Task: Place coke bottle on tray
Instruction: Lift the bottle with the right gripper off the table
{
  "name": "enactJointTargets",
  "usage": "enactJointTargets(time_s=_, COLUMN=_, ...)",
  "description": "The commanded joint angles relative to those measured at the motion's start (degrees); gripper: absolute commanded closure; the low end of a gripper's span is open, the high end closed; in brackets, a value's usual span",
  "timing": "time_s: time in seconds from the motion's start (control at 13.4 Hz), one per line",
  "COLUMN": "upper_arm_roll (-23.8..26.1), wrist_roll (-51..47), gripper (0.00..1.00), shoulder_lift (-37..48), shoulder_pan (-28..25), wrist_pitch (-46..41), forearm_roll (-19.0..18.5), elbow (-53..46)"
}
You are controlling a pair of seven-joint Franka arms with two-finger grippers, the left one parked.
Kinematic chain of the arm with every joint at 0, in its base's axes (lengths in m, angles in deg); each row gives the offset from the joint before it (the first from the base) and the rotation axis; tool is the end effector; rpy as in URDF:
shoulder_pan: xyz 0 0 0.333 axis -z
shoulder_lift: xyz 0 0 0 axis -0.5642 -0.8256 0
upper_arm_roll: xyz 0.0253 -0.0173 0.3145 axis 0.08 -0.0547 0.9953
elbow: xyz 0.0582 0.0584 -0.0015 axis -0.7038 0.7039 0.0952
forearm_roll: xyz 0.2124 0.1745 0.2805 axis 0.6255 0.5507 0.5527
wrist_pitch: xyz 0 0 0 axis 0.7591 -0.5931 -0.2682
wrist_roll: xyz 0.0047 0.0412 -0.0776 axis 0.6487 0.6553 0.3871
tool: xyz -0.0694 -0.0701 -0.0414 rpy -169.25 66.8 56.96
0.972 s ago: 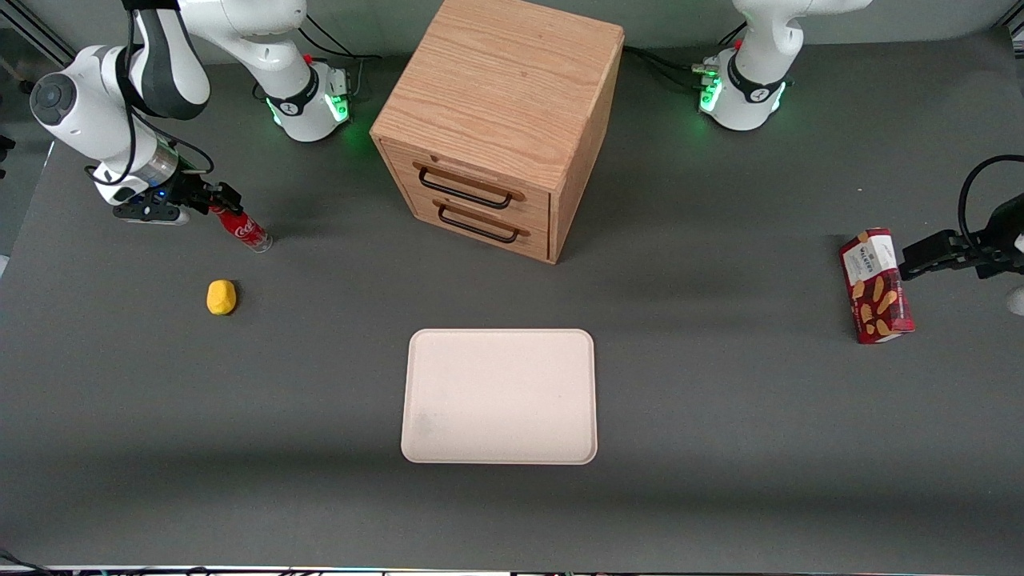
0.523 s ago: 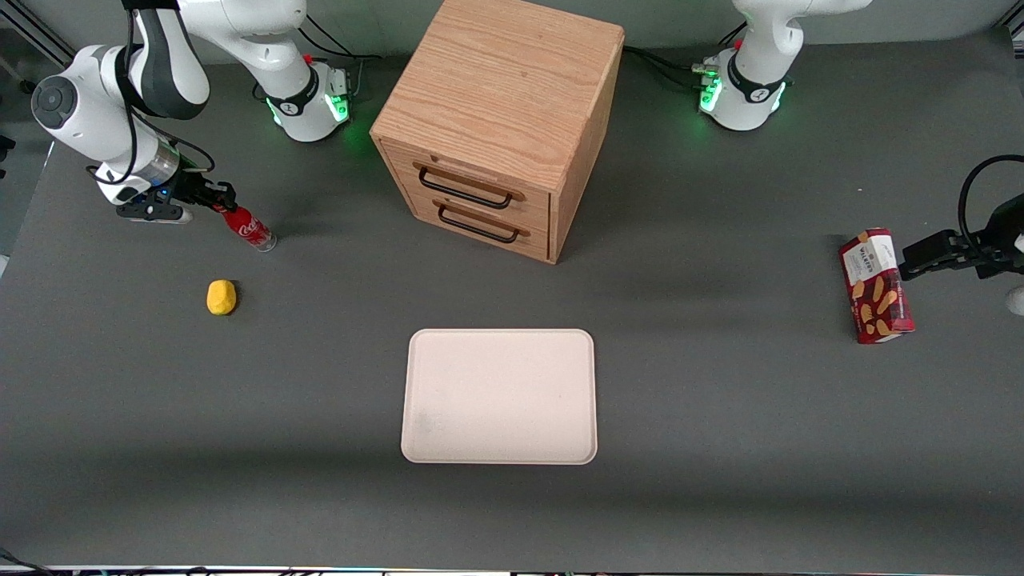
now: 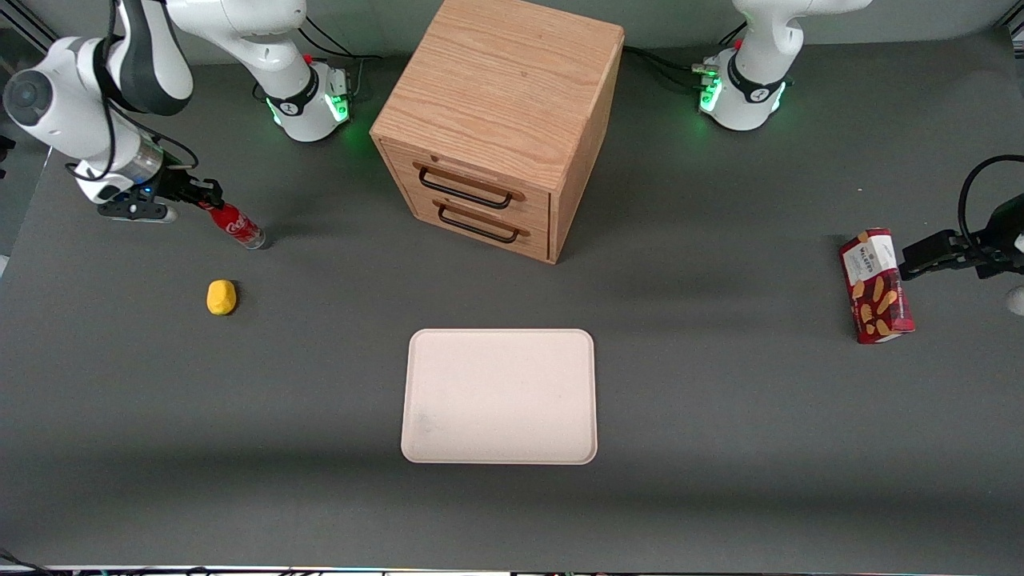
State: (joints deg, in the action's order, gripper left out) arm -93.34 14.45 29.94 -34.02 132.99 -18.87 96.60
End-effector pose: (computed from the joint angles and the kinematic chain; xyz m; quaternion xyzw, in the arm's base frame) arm 0.3652 -0.0936 0.3667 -0.9967 0.0595 0.0536 0.0092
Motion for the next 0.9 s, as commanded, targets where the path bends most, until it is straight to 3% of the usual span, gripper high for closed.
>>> enactJointTargets(time_s=0.0, upper_arm_roll=0.1, wrist_roll=1.1, gripper=1.0, shoulder_lift=1.9, shoulder_pan=-0.2, wrist_pitch=-6.7, forearm_roll=-1.0, elbow=-6.6)
enactJointTargets(time_s=0.82, upper_arm_roll=1.3, wrist_roll=1.3, gripper=1.0, shoulder_lift=-0.6, shoulder_pan=-1.4, wrist_pitch=-38.9, forearm_roll=2.0, elbow=-38.7)
